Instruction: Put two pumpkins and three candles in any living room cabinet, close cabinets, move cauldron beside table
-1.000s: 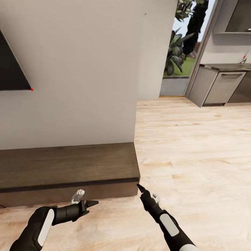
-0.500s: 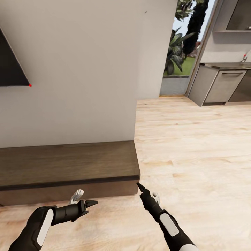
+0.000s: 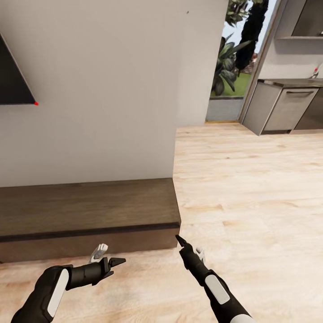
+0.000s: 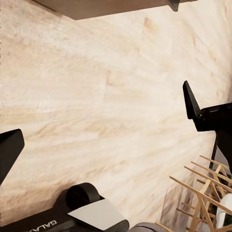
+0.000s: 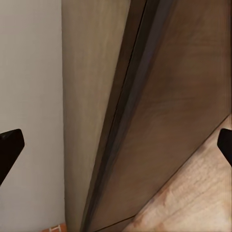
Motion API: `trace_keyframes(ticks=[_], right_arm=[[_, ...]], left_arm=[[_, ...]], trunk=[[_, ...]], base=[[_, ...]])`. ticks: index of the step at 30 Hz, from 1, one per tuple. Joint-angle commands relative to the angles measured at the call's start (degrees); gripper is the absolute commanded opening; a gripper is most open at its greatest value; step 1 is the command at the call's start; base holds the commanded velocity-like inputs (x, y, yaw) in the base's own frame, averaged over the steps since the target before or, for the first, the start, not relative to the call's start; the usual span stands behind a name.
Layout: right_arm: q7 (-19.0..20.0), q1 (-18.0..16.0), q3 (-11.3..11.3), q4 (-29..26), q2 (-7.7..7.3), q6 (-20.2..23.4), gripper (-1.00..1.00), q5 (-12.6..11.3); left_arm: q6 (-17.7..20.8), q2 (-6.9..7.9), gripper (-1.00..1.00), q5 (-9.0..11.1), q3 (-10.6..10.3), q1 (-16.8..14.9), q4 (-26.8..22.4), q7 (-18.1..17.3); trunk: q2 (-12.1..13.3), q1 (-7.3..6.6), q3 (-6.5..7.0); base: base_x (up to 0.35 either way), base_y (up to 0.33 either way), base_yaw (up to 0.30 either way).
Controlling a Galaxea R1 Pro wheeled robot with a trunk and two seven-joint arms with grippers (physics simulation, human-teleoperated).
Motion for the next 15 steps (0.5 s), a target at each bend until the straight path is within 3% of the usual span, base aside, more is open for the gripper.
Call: trace_keyframes(ticks=[1, 5, 9, 12, 15], right_arm=[[0.0, 0.0, 0.0, 0.0, -0.01, 0.0, 1.00, 0.0], [1.1, 0.0, 0.1, 0.1, -0.05, -0.3, 1.00, -0.1], [10.0, 0.0, 0.3, 0.3, -0.18, -0.5, 1.00, 0.1], [12.6, 0.1, 0.3, 0.4, -0.20, -0.5, 1.00, 0.1], [13.3, 0.1, 0.6, 0.3, -0.15, -0.8, 1.00, 0.5]], left_arm=[[0.0, 0.00, 1.00, 0.0, 0.0, 0.0, 0.0, 0.0], [0.0, -0.05, 1.00, 0.0, 0.0, 0.0, 0.0, 0.0], [0.1, 0.00, 1.00, 0.0, 0.0, 0.0, 0.0, 0.0], [0.2, 0.02, 1.00, 0.1, 0.0, 0.0, 0.0, -0.2], [0.3, 0.68, 1.00, 0.1, 0.0, 0.0, 0.0, -4.1]], trunk=[[-0.4, 0.23, -0.18], [-2.0, 1.10, -0.90], [-3.6, 1.98, -1.62], [-4.8, 2.64, -2.16], [-6.0, 3.30, -2.70]], base=[[0.000, 0.000, 0.000], [0.000, 0.000, 0.000], [0.000, 0.000, 0.000], [0.000, 0.000, 0.000], [0.000, 0.000, 0.000]])
